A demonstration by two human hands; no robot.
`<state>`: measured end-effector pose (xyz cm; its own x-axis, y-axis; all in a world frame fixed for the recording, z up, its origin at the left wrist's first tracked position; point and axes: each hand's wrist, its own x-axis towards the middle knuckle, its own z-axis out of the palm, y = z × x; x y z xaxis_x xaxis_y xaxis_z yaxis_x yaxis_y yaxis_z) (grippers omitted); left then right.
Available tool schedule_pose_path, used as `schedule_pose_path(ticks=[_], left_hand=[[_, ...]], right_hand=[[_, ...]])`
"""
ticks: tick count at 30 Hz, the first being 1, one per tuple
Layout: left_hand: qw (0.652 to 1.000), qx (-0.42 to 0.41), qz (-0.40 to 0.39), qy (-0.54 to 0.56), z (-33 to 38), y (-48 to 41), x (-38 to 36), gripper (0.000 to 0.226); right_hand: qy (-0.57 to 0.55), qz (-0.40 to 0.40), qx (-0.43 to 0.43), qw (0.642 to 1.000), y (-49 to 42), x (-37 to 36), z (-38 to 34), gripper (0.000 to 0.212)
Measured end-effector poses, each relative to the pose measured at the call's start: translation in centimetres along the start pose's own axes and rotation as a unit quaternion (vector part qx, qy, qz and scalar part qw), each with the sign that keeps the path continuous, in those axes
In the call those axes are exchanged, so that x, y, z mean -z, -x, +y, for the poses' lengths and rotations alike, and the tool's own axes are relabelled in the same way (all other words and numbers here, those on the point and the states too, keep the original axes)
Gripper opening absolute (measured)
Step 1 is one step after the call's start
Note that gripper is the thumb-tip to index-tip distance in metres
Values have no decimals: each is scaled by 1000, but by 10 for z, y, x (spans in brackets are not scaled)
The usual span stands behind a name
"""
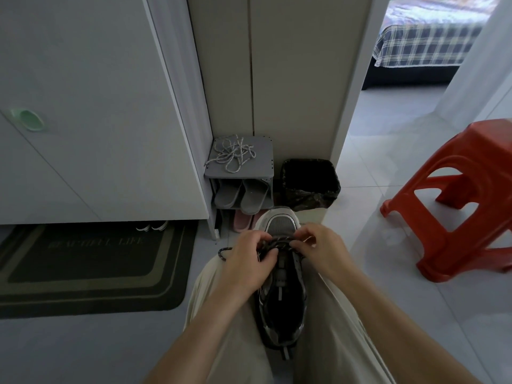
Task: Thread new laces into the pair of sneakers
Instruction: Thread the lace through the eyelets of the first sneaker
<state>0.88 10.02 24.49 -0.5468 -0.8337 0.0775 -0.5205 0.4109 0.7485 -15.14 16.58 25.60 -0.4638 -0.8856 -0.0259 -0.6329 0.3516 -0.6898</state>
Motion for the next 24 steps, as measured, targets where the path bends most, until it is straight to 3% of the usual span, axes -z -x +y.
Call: schedule_pose_path(ticks=[2,8,13,18,24], left_hand=[[1000,-1,2,1,-1,1,-2,27],[1000,-6,1,9,-2,1,-1,24],[1000,-3,0,14,-2,0,-1,23],[1000,-11,0,3,-4,0,0,24],[1000,-2,2,9,-4,-2,-2,27]], right_hand=[[-17,26,6,1000,2,-6,2,8],[179,80,115,974,1,-8,-3,8],[228,77,197,950,-16,1,-31,12],[42,29,61,997,-12,3,-7,18],[-43,67,10,997,3,-13,8,7]])
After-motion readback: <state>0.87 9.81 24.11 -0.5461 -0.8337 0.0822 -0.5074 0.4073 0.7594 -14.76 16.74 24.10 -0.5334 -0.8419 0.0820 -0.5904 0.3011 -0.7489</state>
